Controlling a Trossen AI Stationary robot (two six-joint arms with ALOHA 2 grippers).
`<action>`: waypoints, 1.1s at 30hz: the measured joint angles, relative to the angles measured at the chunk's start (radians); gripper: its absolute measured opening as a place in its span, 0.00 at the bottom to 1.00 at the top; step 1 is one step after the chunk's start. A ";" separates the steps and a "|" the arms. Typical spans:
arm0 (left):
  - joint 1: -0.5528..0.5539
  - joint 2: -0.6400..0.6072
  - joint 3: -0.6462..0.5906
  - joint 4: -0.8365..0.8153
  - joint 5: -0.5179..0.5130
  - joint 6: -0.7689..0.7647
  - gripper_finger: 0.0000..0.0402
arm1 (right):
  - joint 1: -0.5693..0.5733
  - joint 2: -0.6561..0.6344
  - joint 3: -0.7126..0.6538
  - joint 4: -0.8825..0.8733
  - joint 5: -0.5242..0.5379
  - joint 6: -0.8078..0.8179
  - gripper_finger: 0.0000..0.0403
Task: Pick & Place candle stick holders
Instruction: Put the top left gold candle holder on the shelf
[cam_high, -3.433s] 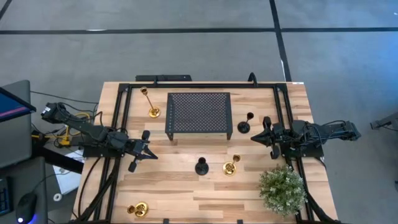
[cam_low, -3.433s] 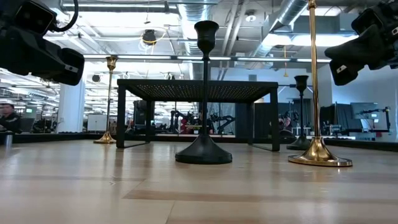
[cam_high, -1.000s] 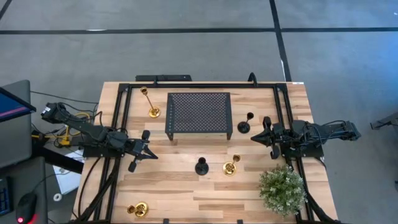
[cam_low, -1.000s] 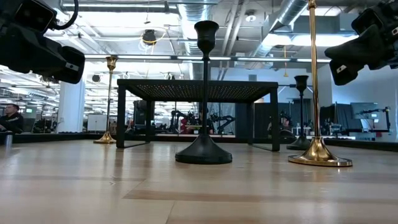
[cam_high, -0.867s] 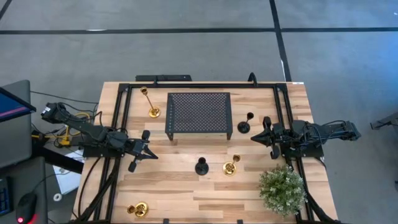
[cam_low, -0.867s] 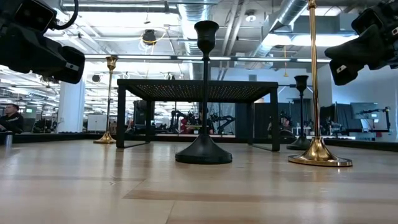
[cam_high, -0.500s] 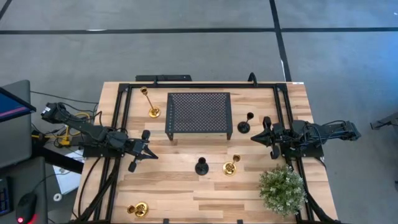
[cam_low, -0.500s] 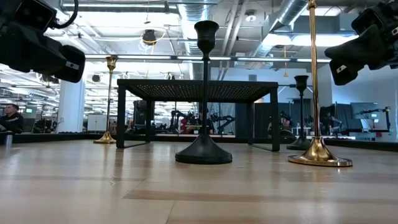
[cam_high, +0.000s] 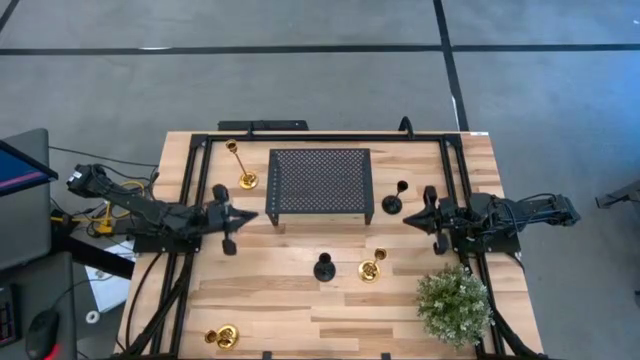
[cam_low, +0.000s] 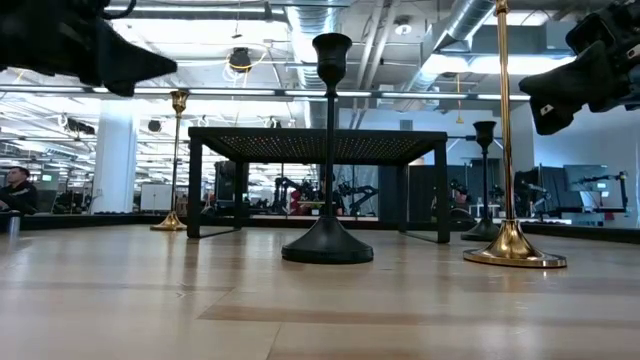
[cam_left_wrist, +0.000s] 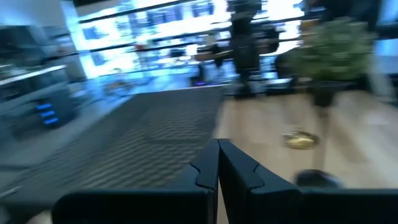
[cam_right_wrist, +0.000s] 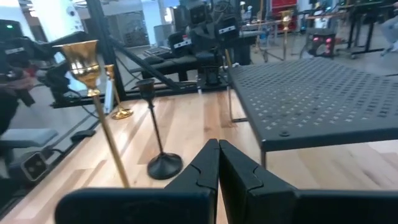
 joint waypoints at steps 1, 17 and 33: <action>0.000 0.000 0.000 0.000 -0.022 0.000 0.02 | 0.000 0.000 0.000 0.001 0.008 0.000 0.00; 0.000 0.001 0.000 0.000 0.002 0.000 0.02 | 0.000 0.000 -0.001 0.046 0.016 -0.003 0.00; 0.000 0.001 0.001 0.000 0.002 -0.001 0.02 | 0.000 0.000 -0.001 0.045 0.012 0.000 0.00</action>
